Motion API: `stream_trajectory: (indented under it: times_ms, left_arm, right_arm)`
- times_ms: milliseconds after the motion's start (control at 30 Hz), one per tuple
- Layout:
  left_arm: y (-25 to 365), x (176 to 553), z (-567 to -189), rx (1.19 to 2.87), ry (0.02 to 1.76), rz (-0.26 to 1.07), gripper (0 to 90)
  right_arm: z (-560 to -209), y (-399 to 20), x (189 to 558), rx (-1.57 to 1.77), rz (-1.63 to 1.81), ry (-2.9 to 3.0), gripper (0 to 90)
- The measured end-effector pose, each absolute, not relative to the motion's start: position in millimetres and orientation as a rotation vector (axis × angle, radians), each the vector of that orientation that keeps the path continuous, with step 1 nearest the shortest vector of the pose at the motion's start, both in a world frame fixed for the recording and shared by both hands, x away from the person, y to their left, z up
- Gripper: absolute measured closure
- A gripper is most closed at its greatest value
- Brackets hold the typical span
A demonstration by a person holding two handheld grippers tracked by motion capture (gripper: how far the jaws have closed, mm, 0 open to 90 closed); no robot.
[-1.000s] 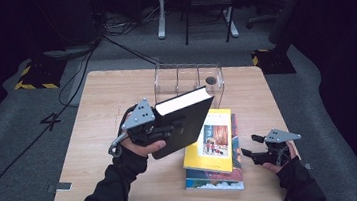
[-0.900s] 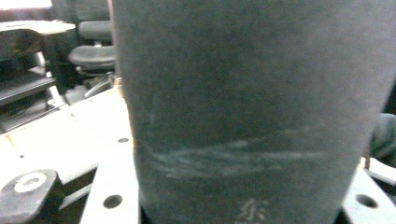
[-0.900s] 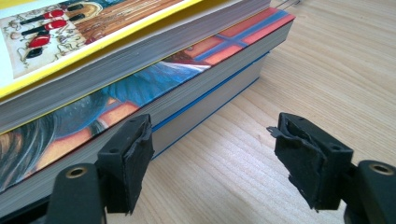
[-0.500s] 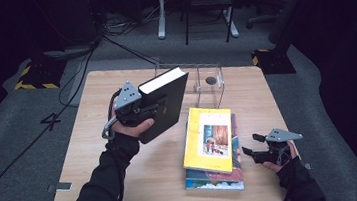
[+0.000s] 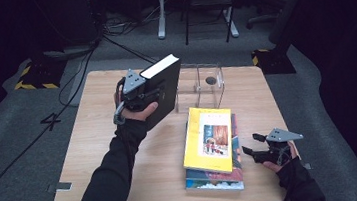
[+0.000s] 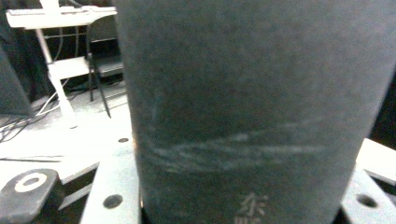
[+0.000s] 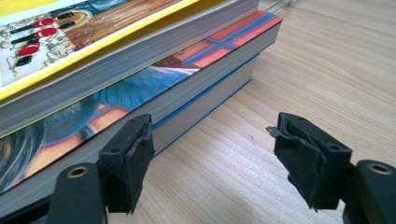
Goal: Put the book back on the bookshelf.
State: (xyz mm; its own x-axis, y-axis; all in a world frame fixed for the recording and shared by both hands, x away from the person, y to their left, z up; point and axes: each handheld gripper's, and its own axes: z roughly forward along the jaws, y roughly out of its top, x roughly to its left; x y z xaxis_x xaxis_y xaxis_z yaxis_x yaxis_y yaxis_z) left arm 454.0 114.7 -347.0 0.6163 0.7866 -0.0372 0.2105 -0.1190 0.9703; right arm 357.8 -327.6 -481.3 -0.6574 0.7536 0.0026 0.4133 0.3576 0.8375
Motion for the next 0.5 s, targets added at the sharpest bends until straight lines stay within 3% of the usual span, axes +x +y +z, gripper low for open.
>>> stream_trajectory:
  times_ms: [500]
  left_arm:
    - [96.3, 497.0, -346.9, 1.617, 0.965, 0.69, 53.1]
  right_arm:
    - [-481.9, -326.4, 357.1, 1.001, 1.218, 2.237, 29.4]
